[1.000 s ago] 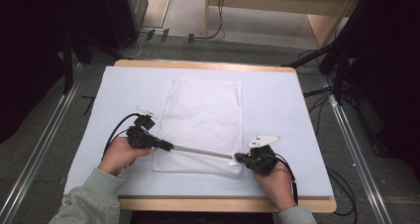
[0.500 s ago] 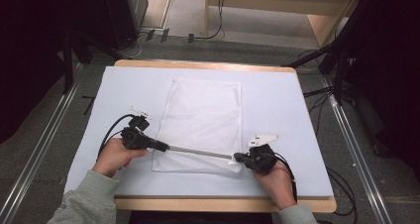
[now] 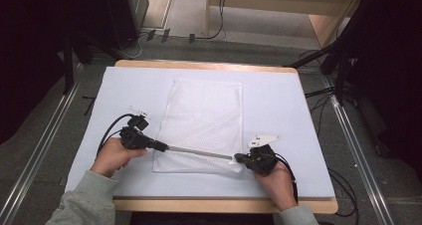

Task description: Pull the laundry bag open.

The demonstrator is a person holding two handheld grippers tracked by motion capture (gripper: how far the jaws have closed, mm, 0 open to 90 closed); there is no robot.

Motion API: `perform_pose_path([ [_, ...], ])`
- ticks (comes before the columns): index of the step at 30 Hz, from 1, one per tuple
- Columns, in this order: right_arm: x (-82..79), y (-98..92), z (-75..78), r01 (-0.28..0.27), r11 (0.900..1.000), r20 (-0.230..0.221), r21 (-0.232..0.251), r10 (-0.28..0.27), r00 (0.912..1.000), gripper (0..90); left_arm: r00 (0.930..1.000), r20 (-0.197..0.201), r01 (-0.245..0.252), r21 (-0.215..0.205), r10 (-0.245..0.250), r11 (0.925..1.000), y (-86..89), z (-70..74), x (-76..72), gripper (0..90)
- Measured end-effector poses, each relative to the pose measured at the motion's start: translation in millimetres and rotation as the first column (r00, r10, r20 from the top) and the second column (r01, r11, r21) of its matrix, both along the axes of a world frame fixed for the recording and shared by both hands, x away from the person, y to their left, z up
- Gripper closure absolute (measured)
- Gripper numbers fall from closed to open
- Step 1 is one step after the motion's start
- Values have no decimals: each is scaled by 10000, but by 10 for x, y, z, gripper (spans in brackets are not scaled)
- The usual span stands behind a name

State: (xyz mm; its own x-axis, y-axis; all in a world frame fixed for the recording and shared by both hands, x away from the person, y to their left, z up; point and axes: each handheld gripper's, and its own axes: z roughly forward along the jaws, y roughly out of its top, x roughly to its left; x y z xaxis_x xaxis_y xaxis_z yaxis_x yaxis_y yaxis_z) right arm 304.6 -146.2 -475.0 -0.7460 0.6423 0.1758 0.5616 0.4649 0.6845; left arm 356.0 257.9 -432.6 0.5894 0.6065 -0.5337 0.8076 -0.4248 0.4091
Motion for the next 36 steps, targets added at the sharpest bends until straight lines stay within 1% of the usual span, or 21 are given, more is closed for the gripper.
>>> perform_pose_path([
  [2,1,11,1,-28,10000,10,-44,28,10000,900,9999,28,-98,73,98,9999,8,8,-5,887],
  [3,1,12,1,-31,10000,4,-39,31,10000,900,9999,-133,11,36,-11,10000,18,8,2,887],
  [4,1,14,2,7,10000,-30,-37,-7,10000,900,10000,-56,-58,17,58,10000,21,12,-1,887],
  [5,2,17,1,-10,10000,8,-27,10,10000,900,9999,-126,-33,81,34,10000,17,18,-3,887],
  [6,1,21,2,8,10000,-1,-46,-8,10000,900,10000,-8,-38,137,38,9999,25,25,-5,887],
  [7,1,22,2,-2,10000,-3,-35,2,10000,900,9999,0,-135,38,135,9999,41,34,-2,887],
  [8,0,25,1,9,10000,-2,-36,-9,10000,900,9997,47,-245,213,244,9995,66,48,-1,887],
  [9,2,26,3,6,10000,6,-64,-6,10000,900,9977,315,-620,442,607,9971,127,68,3,887],
  [10,0,27,5,2,10000,-11,-87,-2,10000,900,9965,78,-836,261,834,9962,202,75,22,888],
  [11,1,27,6,7,9999,-11,-102,-7,10000,900,9958,-138,-902,-102,900,9959,291,74,34,888],
  [12,0,30,8,21,9999,-33,-110,-21,10000,900,9938,-12,-1110,7,1110,9938,352,80,24,887],
  [13,1,28,6,14,10000,-11,-95,-14,10000,900,9949,-188,-993,-159,990,9949,401,71,20,887],
  [14,4,26,3,-15,10000,-15,-61,15,10000,900,9952,-154,-968,-114,967,9952,422,59,8,887],
  [15,6,27,5,-18,10000,-18,-74,18,10000,900,9939,-198,-1084,-37,1083,9941,435,43,7,887],
  [16,11,25,4,-50,10000,-24,-64,50,10000,900,9959,-210,-881,172,884,9960,426,18,5,886],
  [19,15,20,5,-113,9999,-25,-54,113,9999,900,9965,-85,-823,449,828,9956,403,-3,-2,885],
  [23,24,22,8,-176,9998,24,-118,176,9998,900,9966,-151,-802,226,806,9965,411,3,-15,884],
  [26,29,23,14,-155,9998,-92,-78,154,9998,900,9977,-198,-645,364,652,9973,400,-15,-61,882],
  [32,62,28,21,-99,9999,-42,-92,99,9999,900,9991,-129,-397,121,399,9991,378,15,-165,879],
  [34,81,36,23,-51,9997,205,-240,56,9998,900,9997,-166,-200,61,201,9998,361,27,-190,877],
  [36,108,48,23,-31,9996,263,-263,37,9996,900,9998,-67,-177,119,177,9998,336,29,-211,874],
])
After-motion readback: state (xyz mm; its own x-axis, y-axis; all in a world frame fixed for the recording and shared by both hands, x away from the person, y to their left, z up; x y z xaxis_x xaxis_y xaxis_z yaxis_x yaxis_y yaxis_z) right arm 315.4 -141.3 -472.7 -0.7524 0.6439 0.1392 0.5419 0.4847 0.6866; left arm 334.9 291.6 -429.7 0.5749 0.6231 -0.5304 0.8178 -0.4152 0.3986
